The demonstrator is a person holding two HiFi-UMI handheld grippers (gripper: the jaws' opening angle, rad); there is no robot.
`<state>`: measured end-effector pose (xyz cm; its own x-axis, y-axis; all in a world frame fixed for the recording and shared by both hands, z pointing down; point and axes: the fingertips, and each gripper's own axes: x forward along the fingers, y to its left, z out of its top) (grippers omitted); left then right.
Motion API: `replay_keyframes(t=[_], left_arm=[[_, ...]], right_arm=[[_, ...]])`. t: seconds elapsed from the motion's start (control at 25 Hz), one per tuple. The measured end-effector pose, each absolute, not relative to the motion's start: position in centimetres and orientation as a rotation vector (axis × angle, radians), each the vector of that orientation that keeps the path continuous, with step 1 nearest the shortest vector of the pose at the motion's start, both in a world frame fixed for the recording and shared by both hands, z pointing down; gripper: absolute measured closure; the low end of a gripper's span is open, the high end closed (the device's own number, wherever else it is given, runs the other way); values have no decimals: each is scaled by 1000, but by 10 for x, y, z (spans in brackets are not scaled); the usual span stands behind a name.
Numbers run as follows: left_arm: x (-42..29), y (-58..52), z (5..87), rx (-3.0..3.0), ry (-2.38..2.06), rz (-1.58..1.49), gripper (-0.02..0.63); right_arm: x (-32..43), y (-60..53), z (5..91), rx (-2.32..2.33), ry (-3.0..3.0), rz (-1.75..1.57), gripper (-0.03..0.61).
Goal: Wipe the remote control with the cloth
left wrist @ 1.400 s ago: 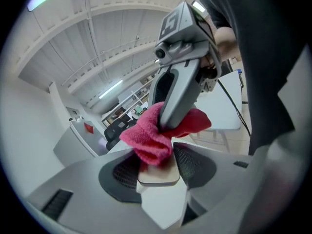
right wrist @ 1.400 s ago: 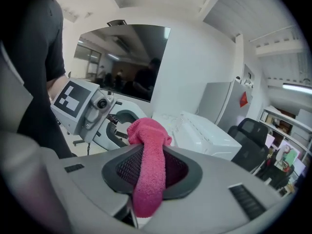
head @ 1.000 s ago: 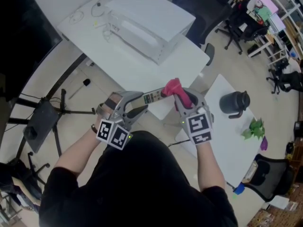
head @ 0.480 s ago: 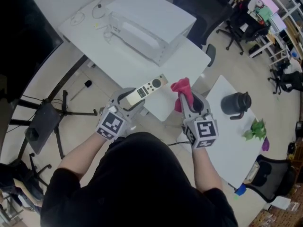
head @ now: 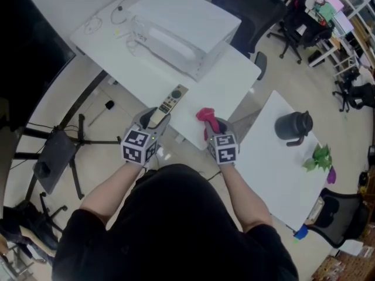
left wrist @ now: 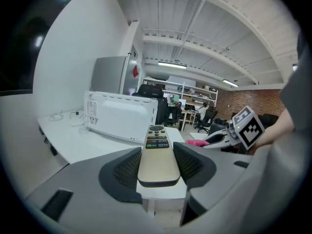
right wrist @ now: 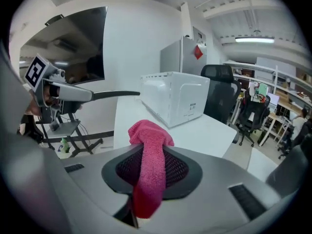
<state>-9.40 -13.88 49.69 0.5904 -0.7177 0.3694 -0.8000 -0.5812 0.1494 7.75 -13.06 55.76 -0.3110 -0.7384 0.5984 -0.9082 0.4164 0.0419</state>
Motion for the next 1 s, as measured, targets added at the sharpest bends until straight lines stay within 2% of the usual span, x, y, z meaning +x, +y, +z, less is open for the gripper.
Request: replay_keyframes(t=[0.48, 1.0], left_arm=[[-110, -198, 599, 2428, -1288, 652, 407], [-108, -241, 670, 2358, -1243, 936, 405]], right_arm=[[68, -155, 643, 1265, -1944, 506, 485], [67, -156, 629, 1289, -1960, 514, 485]])
